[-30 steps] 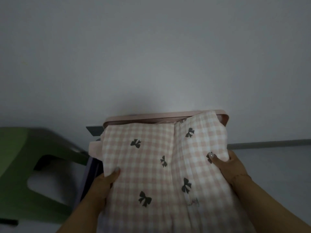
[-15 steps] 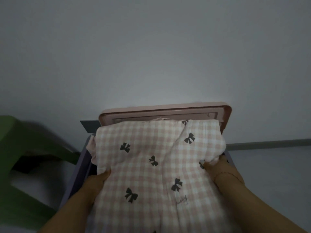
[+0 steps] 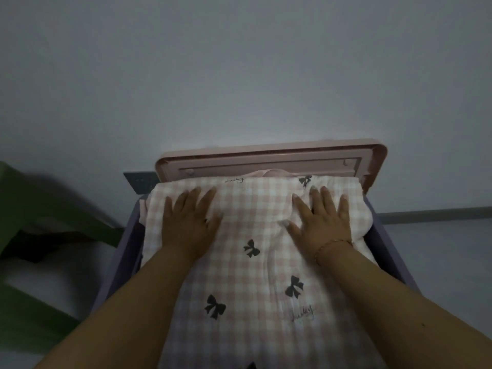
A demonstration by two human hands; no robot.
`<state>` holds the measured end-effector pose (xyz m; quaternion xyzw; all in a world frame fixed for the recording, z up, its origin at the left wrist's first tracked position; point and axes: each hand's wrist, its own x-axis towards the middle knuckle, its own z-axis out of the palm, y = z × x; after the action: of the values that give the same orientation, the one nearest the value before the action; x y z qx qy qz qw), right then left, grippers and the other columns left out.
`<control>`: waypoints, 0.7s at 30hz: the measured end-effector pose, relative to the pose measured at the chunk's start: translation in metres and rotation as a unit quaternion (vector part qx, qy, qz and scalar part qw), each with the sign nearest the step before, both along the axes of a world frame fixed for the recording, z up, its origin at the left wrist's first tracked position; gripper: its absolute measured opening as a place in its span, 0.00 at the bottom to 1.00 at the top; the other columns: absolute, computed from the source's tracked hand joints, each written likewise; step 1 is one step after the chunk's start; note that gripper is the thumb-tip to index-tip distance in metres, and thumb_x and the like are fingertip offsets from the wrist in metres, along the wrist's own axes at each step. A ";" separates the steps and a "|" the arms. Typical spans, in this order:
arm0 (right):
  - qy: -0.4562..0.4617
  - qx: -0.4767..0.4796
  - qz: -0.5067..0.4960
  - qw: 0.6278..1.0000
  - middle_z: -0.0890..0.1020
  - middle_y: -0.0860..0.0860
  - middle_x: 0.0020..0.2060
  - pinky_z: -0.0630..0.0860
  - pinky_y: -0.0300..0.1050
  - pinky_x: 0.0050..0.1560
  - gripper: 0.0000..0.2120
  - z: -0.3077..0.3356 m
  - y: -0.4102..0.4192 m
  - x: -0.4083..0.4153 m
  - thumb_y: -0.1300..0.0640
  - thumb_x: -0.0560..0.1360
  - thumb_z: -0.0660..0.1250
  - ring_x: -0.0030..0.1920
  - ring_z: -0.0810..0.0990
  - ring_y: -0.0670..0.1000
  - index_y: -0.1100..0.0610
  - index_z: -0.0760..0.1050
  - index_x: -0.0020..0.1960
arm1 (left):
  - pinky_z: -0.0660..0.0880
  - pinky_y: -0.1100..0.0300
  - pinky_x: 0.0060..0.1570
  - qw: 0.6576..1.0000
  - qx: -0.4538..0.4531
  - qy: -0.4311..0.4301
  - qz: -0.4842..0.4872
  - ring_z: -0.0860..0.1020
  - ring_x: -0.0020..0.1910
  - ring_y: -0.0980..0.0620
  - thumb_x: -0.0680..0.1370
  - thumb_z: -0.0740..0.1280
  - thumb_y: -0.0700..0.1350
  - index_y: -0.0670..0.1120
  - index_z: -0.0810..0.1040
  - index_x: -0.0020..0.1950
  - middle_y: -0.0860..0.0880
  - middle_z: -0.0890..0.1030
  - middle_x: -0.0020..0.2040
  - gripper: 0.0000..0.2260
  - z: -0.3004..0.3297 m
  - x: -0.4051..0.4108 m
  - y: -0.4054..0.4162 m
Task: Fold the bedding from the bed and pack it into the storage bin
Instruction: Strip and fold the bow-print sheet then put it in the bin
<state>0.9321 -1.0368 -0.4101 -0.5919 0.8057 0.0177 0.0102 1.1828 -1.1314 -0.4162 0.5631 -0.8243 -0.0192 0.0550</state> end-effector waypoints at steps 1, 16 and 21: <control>0.001 0.003 0.001 1.000 0.45 0.52 0.77 0.35 0.63 0.73 0.35 -0.009 -0.004 -0.001 0.29 0.74 0.39 0.77 0.39 0.55 0.42 0.42 0.77 | 0.43 0.44 0.75 1.000 -0.008 -0.007 0.006 0.55 0.76 0.46 0.72 0.37 0.67 0.58 0.53 0.77 0.49 0.58 0.77 0.34 -0.005 -0.001 -0.005; -0.078 0.149 0.057 0.984 0.50 0.46 0.77 0.39 0.53 0.75 0.31 -0.095 -0.007 -0.028 0.34 0.77 0.44 0.77 0.46 0.45 0.42 0.45 0.77 | 0.53 0.47 0.73 0.997 0.050 -0.058 -0.022 0.69 0.68 0.46 0.73 0.37 0.68 0.52 0.62 0.75 0.47 0.73 0.68 0.37 -0.099 0.025 -0.006; -0.170 0.158 0.029 0.972 0.55 0.45 0.76 0.43 0.48 0.76 0.29 -0.111 -0.013 -0.037 0.36 0.78 0.47 0.76 0.53 0.46 0.45 0.50 0.77 | 0.56 0.52 0.72 0.994 0.093 -0.048 -0.013 0.68 0.68 0.48 0.70 0.34 0.69 0.57 0.60 0.76 0.49 0.72 0.69 0.38 -0.123 0.032 -0.019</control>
<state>0.8955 -1.0501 -0.5207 -0.6003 0.7617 0.0438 0.2400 1.2148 -1.1506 -0.5390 0.5550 -0.8281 -0.0697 -0.0373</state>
